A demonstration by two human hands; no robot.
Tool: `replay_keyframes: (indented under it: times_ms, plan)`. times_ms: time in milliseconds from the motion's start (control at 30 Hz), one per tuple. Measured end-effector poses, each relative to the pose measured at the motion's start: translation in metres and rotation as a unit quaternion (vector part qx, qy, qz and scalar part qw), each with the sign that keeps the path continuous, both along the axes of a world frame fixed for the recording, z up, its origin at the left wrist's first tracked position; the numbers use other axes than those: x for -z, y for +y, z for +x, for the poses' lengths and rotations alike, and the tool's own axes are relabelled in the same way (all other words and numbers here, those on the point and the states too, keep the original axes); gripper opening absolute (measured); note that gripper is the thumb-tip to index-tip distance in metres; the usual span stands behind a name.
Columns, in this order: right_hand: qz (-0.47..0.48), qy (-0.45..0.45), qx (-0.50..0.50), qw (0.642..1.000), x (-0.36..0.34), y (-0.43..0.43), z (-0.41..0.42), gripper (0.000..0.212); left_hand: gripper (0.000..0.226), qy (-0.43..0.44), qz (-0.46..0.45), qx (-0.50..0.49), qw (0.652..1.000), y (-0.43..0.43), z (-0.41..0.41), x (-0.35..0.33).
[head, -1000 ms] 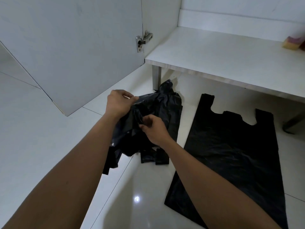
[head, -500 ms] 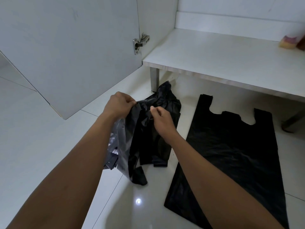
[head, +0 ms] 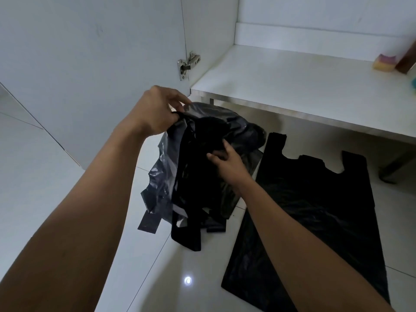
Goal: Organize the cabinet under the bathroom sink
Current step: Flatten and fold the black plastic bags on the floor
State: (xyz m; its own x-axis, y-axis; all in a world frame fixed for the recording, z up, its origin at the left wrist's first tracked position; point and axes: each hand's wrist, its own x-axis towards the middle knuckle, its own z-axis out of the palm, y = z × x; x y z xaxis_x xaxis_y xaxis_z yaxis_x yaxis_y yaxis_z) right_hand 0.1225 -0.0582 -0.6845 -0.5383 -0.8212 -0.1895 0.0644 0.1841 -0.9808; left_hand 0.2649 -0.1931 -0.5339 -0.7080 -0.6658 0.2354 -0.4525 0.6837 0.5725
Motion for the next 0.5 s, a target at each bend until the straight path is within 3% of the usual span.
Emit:
replay_keyframes:
  times_ms: [133,300,400,500]
  plan:
    - [-0.050,0.018,0.007,0.999,-0.015,-0.002,0.002,0.062,0.038,-0.020,-0.086,-0.077,0.993,0.006,-0.013,-0.014]
    - [-0.100,0.054,0.216,0.970,-0.034,0.004,-0.010,0.035,0.037,0.046,-0.203,-0.141,0.968,0.015,-0.024,-0.031]
    - [-0.127,0.043,0.353,0.926,-0.045,0.018,-0.029,0.040,0.042,0.140,-0.199,-0.104,0.964,0.015,-0.027,-0.034]
    - [-0.128,0.088,0.396,0.905,-0.057,0.038,-0.052,0.059,0.043,0.270,-0.092,-0.023,0.958,0.020,-0.035,-0.031]
